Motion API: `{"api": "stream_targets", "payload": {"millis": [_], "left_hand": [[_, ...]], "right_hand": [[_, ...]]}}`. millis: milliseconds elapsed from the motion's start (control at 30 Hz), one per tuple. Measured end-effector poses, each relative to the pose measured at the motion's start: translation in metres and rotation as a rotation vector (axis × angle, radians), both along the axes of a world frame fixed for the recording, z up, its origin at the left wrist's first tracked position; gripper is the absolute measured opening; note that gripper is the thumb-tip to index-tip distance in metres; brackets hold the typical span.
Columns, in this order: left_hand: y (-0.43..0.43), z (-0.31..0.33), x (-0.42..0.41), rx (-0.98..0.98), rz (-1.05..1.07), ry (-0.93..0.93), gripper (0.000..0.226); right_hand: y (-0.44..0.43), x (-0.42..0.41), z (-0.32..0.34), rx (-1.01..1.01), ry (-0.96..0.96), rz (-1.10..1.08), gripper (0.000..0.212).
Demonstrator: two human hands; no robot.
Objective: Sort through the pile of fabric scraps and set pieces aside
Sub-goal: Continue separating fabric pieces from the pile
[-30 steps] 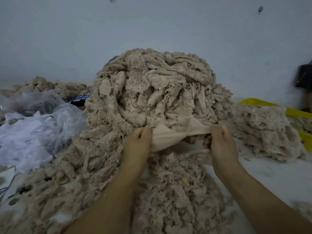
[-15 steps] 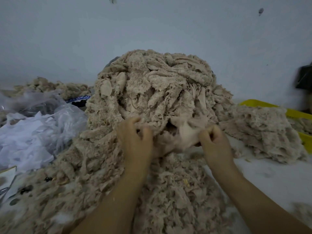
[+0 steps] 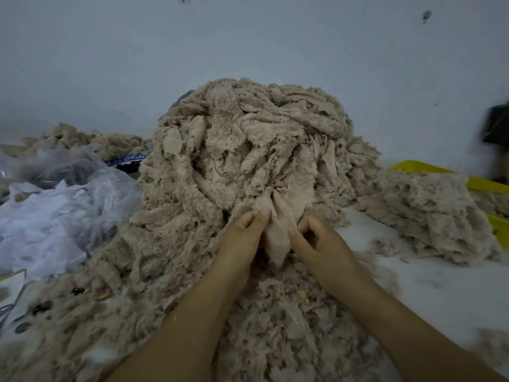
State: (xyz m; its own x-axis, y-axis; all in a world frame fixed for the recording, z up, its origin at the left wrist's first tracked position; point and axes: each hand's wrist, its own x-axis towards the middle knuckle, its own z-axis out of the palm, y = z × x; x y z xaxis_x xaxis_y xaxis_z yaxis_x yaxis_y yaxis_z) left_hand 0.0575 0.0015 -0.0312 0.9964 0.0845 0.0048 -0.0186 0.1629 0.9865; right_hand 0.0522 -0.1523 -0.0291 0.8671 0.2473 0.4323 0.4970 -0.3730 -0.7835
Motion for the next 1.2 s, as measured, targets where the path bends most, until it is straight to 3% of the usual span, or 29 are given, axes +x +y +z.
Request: {"api": "stream_targets", "payload": {"millis": [100, 200, 333, 533, 667, 733, 867, 1033, 1100, 1133, 1200], "left_hand": [[0.000, 0.000, 0.001, -0.165, 0.015, -0.050, 0.035], [-0.003, -0.002, 0.000, -0.182, -0.062, -0.014, 0.030], [-0.008, -0.003, -0.001, -0.213, -0.055, 0.017, 0.022], [0.001, 0.004, 0.006, -0.645, 0.143, 0.018, 0.033], [0.023, 0.010, 0.011, -0.956, 0.285, 0.063, 0.025], [0.032, 0.007, 0.013, -1.012, 0.370, 0.074, 0.025], [0.027, 0.003, 0.014, -0.869, 0.311, 0.102, 0.035], [0.010, 0.001, 0.001, -0.142, 0.008, 0.119, 0.077], [0.001, 0.000, -0.005, 0.079, -0.132, 0.089, 0.063], [0.000, 0.001, -0.006, 0.101, -0.149, 0.089, 0.052], [0.000, 0.003, -0.004, -0.045, -0.149, 0.134, 0.032]], "right_hand": [[-0.001, 0.001, -0.002, 0.004, 0.045, -0.011, 0.032], [0.001, 0.002, -0.006, 0.021, 0.153, 0.002, 0.050], [0.001, 0.007, -0.012, -0.021, 0.199, -0.010, 0.046], [0.007, 0.005, -0.007, -0.122, 0.042, 0.112, 0.040], [0.002, 0.004, -0.008, -0.112, 0.049, 0.149, 0.037], [-0.006, 0.005, -0.008, -0.060, 0.062, 0.117, 0.036], [-0.007, 0.006, -0.010, 0.001, 0.052, 0.085, 0.046], [-0.001, 0.000, -0.009, -0.081, -0.014, 0.113, 0.041], [0.000, -0.001, -0.008, -0.123, -0.002, 0.141, 0.038], [0.000, -0.001, -0.009, -0.145, 0.010, 0.167, 0.036], [0.001, -0.003, -0.011, -0.203, 0.025, 0.238, 0.035]]}}
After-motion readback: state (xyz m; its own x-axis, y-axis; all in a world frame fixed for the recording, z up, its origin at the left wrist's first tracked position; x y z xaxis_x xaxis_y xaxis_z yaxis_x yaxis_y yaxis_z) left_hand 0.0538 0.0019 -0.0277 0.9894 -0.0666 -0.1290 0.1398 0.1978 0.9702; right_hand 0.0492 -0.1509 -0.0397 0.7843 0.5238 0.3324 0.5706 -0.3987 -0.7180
